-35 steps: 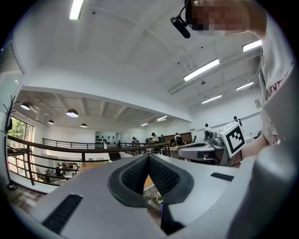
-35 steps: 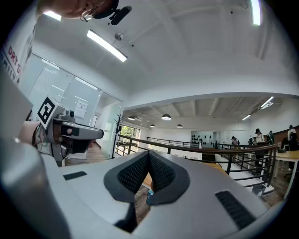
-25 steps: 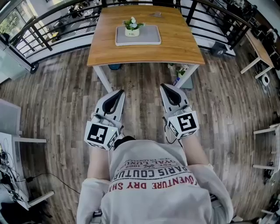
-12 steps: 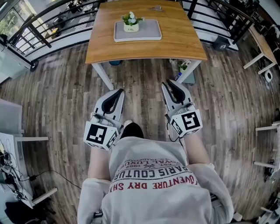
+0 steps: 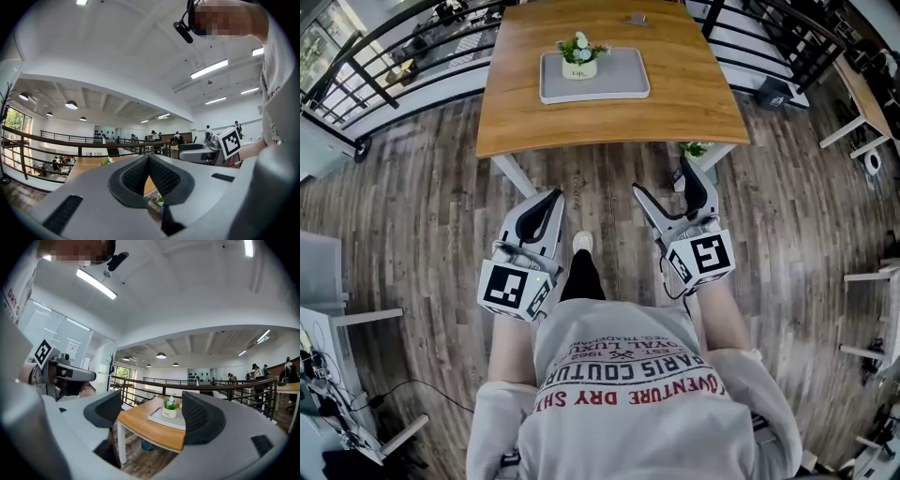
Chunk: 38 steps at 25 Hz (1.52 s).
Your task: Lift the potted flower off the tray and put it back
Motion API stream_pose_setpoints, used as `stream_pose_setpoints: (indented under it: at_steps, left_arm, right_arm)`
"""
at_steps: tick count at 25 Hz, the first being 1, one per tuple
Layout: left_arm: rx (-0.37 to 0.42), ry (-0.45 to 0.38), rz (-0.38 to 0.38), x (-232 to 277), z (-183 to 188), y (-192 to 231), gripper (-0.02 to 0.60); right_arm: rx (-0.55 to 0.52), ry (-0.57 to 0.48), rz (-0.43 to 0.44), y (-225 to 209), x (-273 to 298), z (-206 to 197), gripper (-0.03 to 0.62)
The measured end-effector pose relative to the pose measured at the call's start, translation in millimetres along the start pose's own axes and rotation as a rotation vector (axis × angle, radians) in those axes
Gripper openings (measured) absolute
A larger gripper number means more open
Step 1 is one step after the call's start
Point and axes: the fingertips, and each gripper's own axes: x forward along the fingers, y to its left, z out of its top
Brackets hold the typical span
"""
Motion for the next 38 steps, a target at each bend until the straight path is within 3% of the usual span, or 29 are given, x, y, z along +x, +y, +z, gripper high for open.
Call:
stream_pose_setpoints:
  at_steps: [13,21,30,38]
  left_arm:
    - [-0.01,-0.026,-0.042,146,17,160,0.012]
    - [-0.001,-0.009,-0.04,202,13,220,0.012]
    - [-0.01,0.033,0.03,266,-3,254,0.012]
    - [-0.04,0.07,0.12,321,-21,278,0.012]
  right_arm:
    - [0.001,0.046,-0.015,-75,192,-1,0.393]
    - [0.004,0.075,0.005,-107,268,-12,0.393]
    - [-0.04,0.185,0.167,-149,342,-52,0.393]
    - [-0.125,0.386,0.403,-182,401,-121,0.4]
